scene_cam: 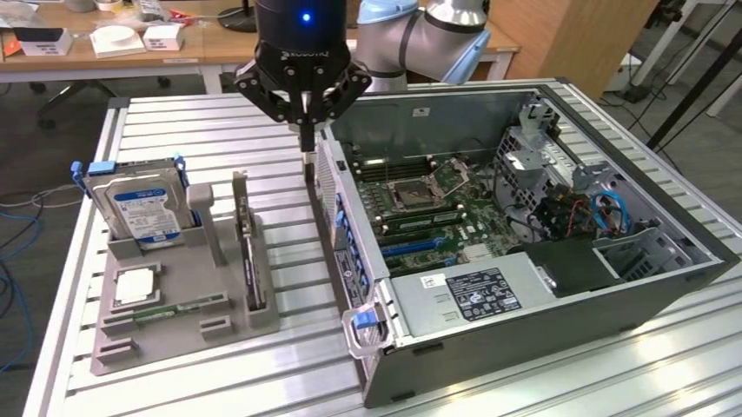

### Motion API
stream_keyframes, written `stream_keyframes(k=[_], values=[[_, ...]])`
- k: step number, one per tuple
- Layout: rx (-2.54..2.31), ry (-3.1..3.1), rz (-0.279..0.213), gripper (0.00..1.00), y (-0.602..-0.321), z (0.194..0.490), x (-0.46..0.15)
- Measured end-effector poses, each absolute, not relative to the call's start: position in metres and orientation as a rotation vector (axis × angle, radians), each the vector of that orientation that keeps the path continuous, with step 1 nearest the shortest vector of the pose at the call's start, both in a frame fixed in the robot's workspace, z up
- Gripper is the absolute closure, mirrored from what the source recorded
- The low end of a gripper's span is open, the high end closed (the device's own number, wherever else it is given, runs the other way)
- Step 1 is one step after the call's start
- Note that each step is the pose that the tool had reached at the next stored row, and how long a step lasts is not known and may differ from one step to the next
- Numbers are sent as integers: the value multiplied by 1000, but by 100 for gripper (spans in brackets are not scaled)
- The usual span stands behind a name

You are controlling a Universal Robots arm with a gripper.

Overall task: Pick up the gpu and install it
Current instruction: 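Reach for the gpu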

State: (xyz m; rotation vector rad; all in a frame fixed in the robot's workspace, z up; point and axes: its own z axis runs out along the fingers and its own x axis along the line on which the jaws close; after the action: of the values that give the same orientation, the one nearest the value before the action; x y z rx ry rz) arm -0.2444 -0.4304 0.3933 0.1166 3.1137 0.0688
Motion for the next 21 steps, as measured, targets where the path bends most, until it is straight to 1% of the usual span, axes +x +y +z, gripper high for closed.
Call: stream_keyframes(k=[21], values=[[117, 3114, 69, 89, -439, 393, -264]])
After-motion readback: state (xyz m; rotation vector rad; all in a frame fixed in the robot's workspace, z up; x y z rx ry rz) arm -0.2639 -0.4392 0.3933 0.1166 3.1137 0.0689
